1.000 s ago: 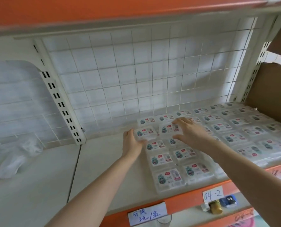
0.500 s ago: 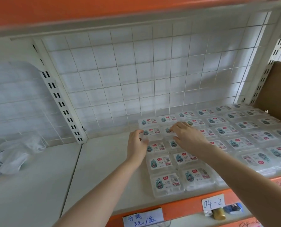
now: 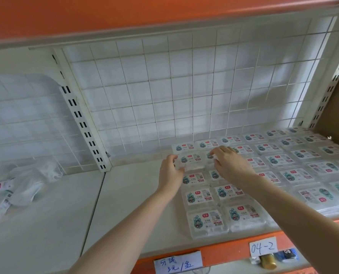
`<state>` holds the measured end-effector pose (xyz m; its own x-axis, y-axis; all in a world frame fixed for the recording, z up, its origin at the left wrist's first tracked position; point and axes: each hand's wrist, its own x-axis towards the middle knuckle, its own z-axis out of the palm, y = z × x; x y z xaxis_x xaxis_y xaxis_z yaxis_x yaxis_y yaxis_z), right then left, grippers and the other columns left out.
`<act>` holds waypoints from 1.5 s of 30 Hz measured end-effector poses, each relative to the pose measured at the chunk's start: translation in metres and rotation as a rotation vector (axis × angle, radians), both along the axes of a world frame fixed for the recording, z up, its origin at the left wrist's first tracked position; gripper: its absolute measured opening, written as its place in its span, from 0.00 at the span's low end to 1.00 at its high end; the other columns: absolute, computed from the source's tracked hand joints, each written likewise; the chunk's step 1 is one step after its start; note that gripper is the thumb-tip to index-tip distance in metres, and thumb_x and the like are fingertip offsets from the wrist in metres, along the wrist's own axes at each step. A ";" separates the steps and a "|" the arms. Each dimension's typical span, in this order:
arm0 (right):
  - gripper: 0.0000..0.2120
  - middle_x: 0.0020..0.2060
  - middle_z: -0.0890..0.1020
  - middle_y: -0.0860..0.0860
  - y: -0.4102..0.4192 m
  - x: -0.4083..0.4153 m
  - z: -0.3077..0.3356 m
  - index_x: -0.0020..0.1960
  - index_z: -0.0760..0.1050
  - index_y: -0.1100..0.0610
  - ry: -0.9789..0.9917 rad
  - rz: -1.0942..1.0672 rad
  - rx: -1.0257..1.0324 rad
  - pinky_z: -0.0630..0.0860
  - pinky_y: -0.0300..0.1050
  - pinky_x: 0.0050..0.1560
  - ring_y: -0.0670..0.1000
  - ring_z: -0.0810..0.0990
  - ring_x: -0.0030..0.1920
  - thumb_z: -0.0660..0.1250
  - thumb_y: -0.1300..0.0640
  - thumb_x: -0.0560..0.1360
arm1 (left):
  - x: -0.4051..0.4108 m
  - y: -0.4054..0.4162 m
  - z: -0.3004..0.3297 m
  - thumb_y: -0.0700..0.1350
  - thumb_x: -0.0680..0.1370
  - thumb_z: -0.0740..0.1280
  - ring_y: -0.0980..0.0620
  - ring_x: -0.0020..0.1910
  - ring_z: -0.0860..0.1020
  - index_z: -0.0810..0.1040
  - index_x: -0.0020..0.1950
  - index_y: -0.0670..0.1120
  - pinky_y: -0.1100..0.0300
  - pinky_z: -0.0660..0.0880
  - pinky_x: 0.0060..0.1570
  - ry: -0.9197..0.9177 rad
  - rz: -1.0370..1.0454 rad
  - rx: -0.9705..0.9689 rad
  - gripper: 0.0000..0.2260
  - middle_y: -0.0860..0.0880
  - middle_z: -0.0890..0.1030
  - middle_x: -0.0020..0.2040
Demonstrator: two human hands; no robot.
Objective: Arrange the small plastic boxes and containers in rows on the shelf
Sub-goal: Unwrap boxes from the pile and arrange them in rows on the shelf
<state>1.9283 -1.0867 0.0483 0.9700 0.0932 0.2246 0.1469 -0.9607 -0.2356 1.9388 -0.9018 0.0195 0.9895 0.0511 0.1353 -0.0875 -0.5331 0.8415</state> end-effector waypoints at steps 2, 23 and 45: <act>0.13 0.60 0.76 0.50 0.007 -0.006 0.002 0.62 0.72 0.55 -0.127 0.014 0.034 0.76 0.47 0.51 0.51 0.73 0.61 0.56 0.59 0.80 | -0.005 0.009 0.002 0.41 0.77 0.65 0.51 0.62 0.71 0.71 0.63 0.44 0.62 0.68 0.57 -0.034 0.033 -0.017 0.15 0.49 0.74 0.61; 0.11 0.54 0.78 0.48 0.349 -0.040 -0.011 0.57 0.77 0.52 -0.129 0.754 0.114 0.71 0.45 0.52 0.51 0.76 0.56 0.60 0.57 0.78 | -0.133 0.311 0.003 0.43 0.80 0.56 0.52 0.55 0.72 0.72 0.61 0.49 0.57 0.70 0.51 0.024 0.389 0.629 0.11 0.52 0.76 0.56; 0.17 0.48 0.78 0.47 0.668 -0.077 -0.017 0.51 0.78 0.54 -0.128 0.987 0.117 0.75 0.47 0.49 0.51 0.77 0.49 0.53 0.53 0.73 | -0.187 0.620 -0.012 0.38 0.77 0.57 0.49 0.54 0.72 0.73 0.61 0.46 0.58 0.69 0.47 -0.055 0.785 0.515 0.14 0.48 0.76 0.55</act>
<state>1.8517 -0.4190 0.0310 0.4377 0.8142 0.3816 0.8970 -0.3663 -0.2474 1.7516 -0.2822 0.0072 0.6886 0.6219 0.3728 0.4224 -0.7620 0.4909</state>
